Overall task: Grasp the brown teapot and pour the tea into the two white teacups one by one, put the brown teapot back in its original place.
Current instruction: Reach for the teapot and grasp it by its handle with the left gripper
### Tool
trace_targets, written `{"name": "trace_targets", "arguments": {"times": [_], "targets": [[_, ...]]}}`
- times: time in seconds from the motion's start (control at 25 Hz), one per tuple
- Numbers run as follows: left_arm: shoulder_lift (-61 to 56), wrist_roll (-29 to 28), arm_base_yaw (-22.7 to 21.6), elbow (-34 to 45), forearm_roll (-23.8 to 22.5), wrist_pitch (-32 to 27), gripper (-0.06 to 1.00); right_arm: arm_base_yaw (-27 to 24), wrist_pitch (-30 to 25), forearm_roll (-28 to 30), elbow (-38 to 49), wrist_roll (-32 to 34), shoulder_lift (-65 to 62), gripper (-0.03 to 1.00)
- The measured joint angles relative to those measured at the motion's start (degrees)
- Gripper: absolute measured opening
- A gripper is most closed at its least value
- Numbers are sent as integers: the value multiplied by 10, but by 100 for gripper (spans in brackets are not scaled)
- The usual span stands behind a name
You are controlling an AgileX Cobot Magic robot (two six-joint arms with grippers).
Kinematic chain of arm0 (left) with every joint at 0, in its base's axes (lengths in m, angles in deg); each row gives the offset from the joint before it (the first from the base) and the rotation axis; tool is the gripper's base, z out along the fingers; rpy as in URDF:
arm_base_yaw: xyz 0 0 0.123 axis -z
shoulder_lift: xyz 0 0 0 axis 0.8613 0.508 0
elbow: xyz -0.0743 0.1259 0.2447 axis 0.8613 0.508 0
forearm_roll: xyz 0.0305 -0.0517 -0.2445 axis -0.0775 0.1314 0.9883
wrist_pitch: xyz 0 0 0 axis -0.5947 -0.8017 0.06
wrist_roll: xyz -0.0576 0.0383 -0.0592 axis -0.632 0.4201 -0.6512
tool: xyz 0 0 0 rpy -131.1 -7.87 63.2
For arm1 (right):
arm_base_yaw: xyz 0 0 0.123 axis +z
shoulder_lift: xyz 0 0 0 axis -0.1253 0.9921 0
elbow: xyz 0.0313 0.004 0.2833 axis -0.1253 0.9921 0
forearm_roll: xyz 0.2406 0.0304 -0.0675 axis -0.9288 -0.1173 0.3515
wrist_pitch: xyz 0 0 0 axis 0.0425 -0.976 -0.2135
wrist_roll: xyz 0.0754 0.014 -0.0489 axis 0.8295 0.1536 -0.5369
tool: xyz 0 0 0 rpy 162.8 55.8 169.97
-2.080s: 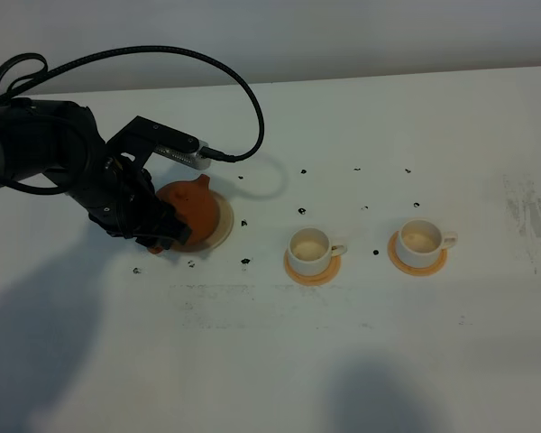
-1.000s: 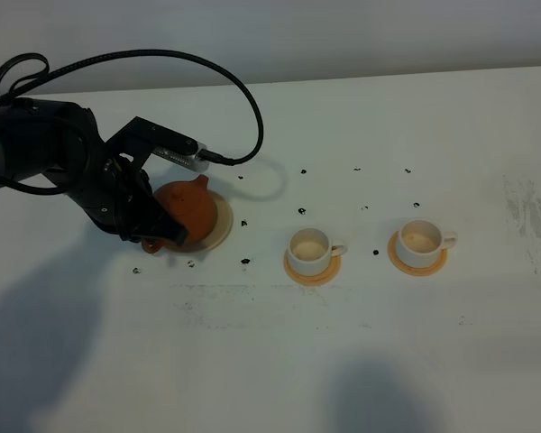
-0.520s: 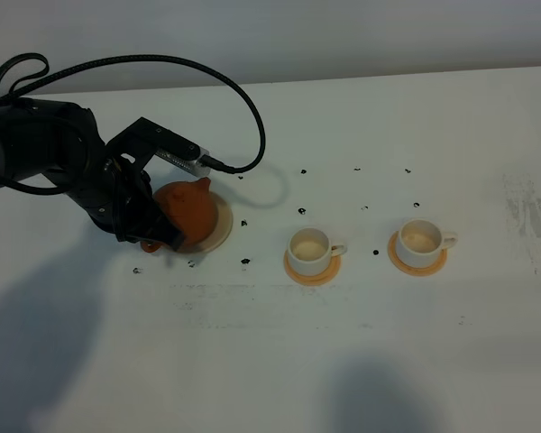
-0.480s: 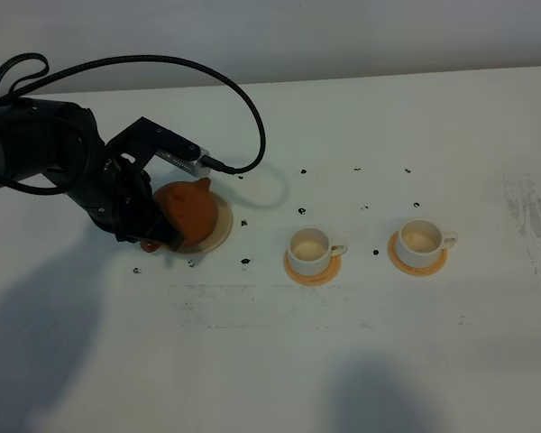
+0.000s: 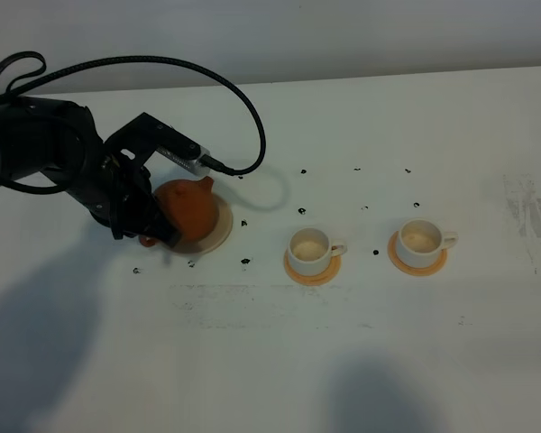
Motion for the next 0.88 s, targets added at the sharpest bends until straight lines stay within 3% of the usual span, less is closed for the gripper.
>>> {"name": "trace_targets", "arguments": {"times": [0.4, 0.88], "targets": [[-12, 19, 1, 0, -2, 12, 11, 0, 0, 0, 0, 0, 0, 42], [-31, 95, 35, 0, 0, 27, 11, 0, 0, 0, 0, 0, 0, 42]]}}
